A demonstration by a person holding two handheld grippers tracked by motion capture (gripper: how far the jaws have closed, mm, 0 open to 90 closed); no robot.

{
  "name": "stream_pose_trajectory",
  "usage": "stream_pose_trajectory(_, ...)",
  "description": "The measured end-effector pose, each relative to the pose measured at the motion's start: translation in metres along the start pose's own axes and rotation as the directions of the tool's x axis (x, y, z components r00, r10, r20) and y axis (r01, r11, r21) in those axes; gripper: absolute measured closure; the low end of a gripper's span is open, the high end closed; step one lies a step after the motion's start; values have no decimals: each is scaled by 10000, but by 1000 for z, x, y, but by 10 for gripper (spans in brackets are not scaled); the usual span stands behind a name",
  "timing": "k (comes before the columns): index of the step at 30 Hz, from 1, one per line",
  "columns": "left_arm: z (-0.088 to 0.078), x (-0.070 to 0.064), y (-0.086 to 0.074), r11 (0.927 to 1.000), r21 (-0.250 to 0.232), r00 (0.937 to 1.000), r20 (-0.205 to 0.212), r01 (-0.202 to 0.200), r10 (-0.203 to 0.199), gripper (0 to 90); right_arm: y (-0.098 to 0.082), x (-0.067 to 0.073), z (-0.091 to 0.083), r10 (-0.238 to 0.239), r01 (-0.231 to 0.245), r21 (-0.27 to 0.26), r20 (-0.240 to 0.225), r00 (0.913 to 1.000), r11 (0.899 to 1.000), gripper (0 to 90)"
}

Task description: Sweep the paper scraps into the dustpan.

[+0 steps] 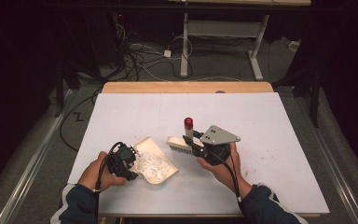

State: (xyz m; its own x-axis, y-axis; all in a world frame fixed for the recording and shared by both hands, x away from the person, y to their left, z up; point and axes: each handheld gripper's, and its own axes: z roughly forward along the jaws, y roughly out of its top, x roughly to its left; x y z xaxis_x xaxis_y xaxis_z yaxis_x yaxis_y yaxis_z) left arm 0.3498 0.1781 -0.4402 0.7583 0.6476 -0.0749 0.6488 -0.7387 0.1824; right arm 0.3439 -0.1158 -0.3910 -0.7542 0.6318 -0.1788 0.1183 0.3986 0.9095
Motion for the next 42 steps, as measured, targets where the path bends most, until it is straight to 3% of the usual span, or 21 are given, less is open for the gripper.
stream_pose_trajectory(5,2,0,0,10000,49,10000,-8,5,-5,632,4,18,-6,134,-137,-23,-948,9954,9999,708)
stream_pose_trajectory(7,2,-1,1,10000,65,10000,-4,-15,15,632,7,24,-8,344,-371,-150,-1516,9878,9992,708)
stream_pose_trajectory(9,2,-1,1,10000,76,10000,9,-14,14,632,11,30,-10,213,-247,-180,-1690,9854,9995,708)
stream_pose_trajectory(12,2,-1,1,10000,33,10000,21,4,-4,632,13,33,-15,-77,25,-360,-1464,9892,9994,708)
stream_pose_trajectory(23,2,-1,1,10000,8,10000,29,30,-30,632,17,3,-36,607,-709,-927,-1084,9923,9932,708)
stream_pose_trajectory(31,2,-1,1,10000,-9,10000,35,39,-39,631,14,-3,-33,769,-823,-650,-824,9936,9945,708)
stream_pose_trajectory(35,3,-2,1,10000,14,10000,10,28,-28,632,8,-1,-23,493,-509,-321,-479,9976,9982,708)
stream_pose_trajectory(37,3,-1,1,10000,-6,10000,26,41,-41,630,3,5,-13,531,-537,-56,-847,9950,9985,708)
stream_pose_trajectory(42,2,-1,1,9999,-78,10000,33,92,-92,631,3,14,-9,465,-485,-132,-1232,9913,9987,708)
